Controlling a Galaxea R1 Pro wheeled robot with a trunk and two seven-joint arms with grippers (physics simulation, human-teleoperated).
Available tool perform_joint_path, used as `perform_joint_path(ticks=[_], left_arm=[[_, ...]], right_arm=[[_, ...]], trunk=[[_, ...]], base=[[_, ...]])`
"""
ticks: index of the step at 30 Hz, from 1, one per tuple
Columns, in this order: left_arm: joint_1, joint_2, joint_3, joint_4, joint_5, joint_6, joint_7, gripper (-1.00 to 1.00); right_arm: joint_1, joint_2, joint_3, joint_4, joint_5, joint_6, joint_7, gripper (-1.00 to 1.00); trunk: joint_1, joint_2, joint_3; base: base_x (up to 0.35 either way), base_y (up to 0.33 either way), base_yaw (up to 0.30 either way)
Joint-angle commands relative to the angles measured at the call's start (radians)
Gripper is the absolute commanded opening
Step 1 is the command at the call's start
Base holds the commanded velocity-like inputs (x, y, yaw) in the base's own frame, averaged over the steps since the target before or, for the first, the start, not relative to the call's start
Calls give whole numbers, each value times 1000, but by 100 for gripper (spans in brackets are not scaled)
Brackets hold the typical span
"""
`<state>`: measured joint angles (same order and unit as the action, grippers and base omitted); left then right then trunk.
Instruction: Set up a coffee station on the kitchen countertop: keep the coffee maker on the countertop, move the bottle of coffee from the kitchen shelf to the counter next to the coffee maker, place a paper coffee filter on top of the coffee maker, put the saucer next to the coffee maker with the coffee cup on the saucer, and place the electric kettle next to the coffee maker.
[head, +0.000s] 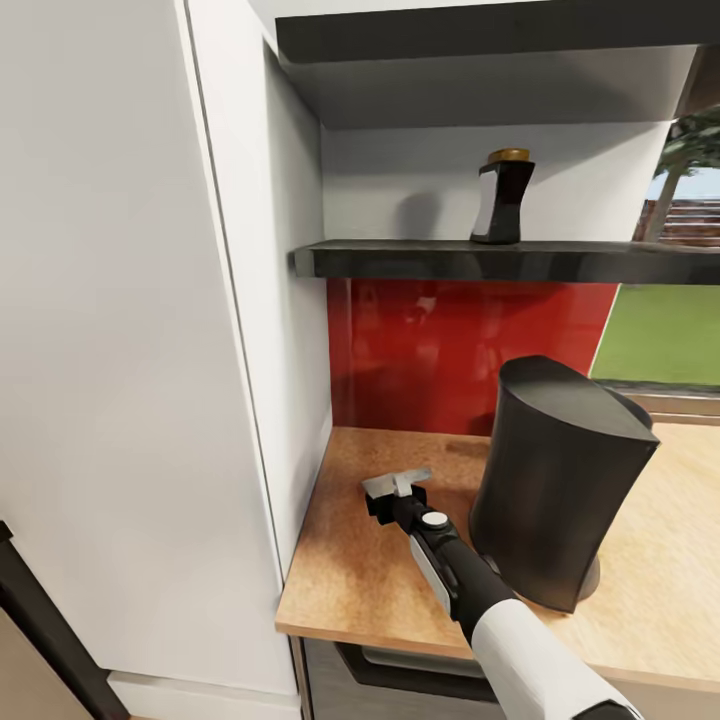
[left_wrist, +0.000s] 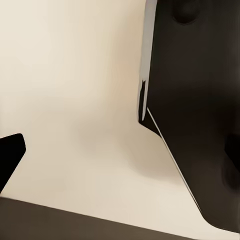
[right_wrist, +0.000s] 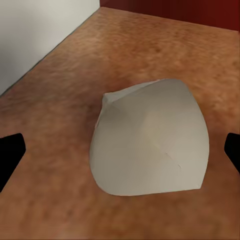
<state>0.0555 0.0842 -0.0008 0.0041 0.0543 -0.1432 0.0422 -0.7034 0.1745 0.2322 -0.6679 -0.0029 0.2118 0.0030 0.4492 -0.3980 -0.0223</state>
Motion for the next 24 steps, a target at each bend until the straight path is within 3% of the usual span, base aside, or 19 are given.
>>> perform_joint_path(ticks=[1, 12, 14, 24], left_arm=[[0, -1, -1, 0, 6, -4, 1, 100], [0, -1, -1, 0, 5, -4, 1, 100], [0, -1, -1, 0, 5, -4, 1, 100], [0, -1, -1, 0, 6, -4, 1, 100]], right_arm=[[-1, 0, 1, 4, 0, 5, 1, 100], [-1, 0, 1, 66, 0, -47, 2, 100], [-1, 0, 1, 109, 1, -106, 2, 100], [-1, 0, 1, 138, 2, -122, 2, 100]], trunk=[[1, -2, -2], [1, -2, -2], [1, -2, -2], [1, -2, -2]], base=[[56, 8, 0], [10, 1, 0], [0, 0, 0], [46, 58, 0]])
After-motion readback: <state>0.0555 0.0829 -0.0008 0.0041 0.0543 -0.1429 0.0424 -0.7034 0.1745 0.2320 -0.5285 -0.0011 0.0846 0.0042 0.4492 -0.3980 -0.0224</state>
